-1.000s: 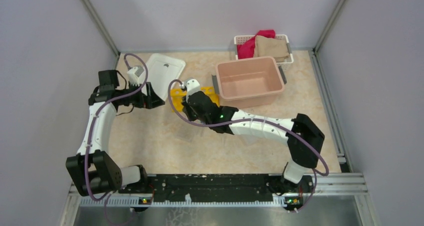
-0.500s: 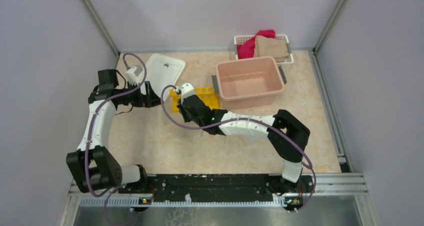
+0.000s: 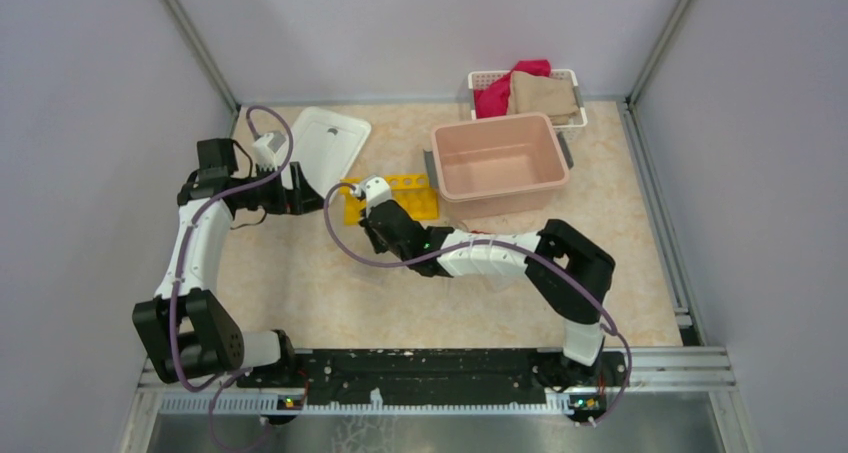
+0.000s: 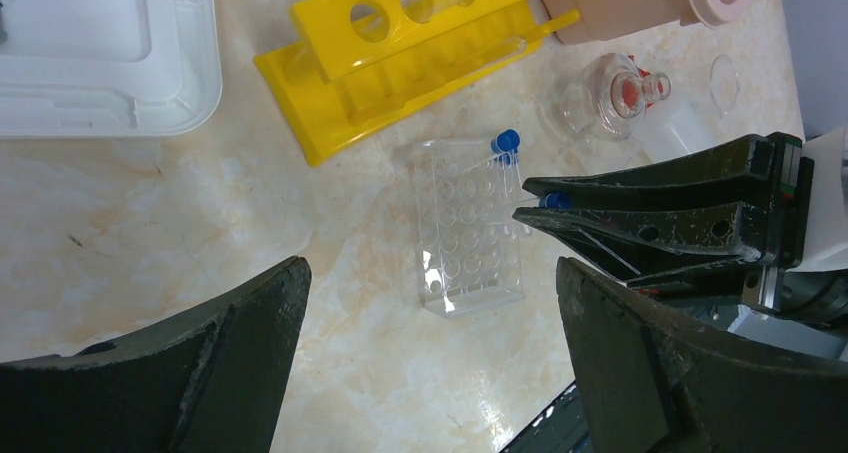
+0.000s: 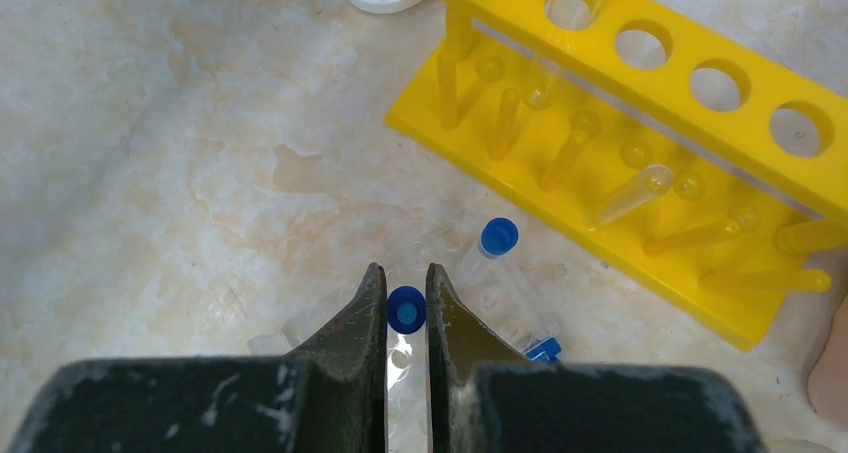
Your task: Organize the chemistry lab equipment
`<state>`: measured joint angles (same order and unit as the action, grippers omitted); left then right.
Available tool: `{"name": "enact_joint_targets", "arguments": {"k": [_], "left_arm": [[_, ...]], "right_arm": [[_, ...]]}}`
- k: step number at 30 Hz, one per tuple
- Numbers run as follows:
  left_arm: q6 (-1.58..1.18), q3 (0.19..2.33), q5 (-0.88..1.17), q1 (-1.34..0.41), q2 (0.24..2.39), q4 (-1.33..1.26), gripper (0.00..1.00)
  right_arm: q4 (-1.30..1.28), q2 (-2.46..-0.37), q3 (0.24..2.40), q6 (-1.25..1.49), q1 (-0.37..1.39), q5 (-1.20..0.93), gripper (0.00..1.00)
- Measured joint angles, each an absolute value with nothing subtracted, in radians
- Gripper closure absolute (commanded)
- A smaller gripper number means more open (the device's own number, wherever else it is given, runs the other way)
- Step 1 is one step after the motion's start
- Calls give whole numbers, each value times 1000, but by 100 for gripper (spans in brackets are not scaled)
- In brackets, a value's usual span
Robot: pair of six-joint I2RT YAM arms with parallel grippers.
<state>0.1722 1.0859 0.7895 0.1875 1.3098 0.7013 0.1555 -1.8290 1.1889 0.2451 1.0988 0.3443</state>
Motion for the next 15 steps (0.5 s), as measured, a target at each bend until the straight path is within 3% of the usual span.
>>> {"name": "enact_joint_targets", "arguments": {"k": [15], "left_arm": [[168, 1086, 790, 188, 1310, 701, 1]], "right_arm": [[195, -1847, 1176, 236, 1099, 348, 100]]}}
